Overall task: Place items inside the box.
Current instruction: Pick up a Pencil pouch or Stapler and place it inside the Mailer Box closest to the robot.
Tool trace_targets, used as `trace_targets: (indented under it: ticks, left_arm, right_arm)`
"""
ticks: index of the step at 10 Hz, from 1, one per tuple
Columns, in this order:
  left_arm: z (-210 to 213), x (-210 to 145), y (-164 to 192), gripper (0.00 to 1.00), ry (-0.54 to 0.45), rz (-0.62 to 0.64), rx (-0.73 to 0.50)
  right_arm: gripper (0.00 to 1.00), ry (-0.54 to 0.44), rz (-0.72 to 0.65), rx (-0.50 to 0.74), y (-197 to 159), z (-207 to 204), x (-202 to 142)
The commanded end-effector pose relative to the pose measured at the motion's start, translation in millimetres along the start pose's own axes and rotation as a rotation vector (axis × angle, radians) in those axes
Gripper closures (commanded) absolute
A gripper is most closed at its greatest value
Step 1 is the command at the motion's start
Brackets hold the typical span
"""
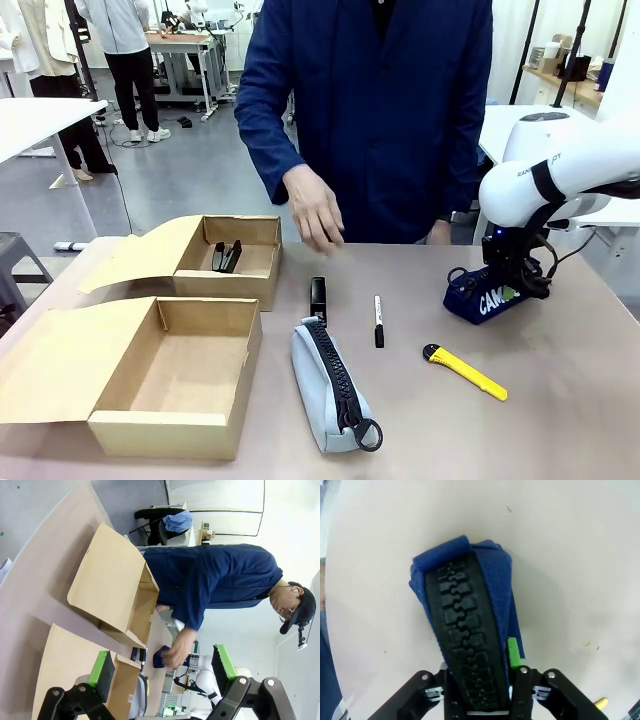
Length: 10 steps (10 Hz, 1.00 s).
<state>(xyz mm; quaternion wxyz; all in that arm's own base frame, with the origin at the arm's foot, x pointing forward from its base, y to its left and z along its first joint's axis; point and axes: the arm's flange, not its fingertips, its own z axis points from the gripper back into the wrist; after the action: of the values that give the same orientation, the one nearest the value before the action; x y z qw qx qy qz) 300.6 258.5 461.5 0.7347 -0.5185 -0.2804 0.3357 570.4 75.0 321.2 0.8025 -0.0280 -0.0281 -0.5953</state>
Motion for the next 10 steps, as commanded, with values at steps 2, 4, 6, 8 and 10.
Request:
trace_targets:
  ticks: [2,4,6,8,10]
  left_arm:
    - [1.5,-0.2,-2.0,0.0,0.003,-0.002,-0.012]
    - [1.5,-0.2,-2.0,0.0,0.003,-0.002,-0.012]
    - [1.5,-0.2,-2.0,0.0,0.003,-0.002,-0.012]
    - [1.5,-0.2,-2.0,0.0,0.003,-0.002,-0.012]
    - [1.5,-0.2,-2.0,0.0,0.003,-0.002,-0.012]
  right_arm:
    - [1.0,0.02,0.006,0.001,-11.2,-2.0,3.7]
    - [1.0,0.03,0.017,0.01,-15.9,3.9,7.5]
    - [1.0,0.023,0.148,0.031,-33.8,29.8,21.7]
    - [1.0,0.106,0.272,0.021,-66.4,73.0,28.5]
    - [1.0,0.103,0.406,-0.121,-121.4,118.9,6.7]
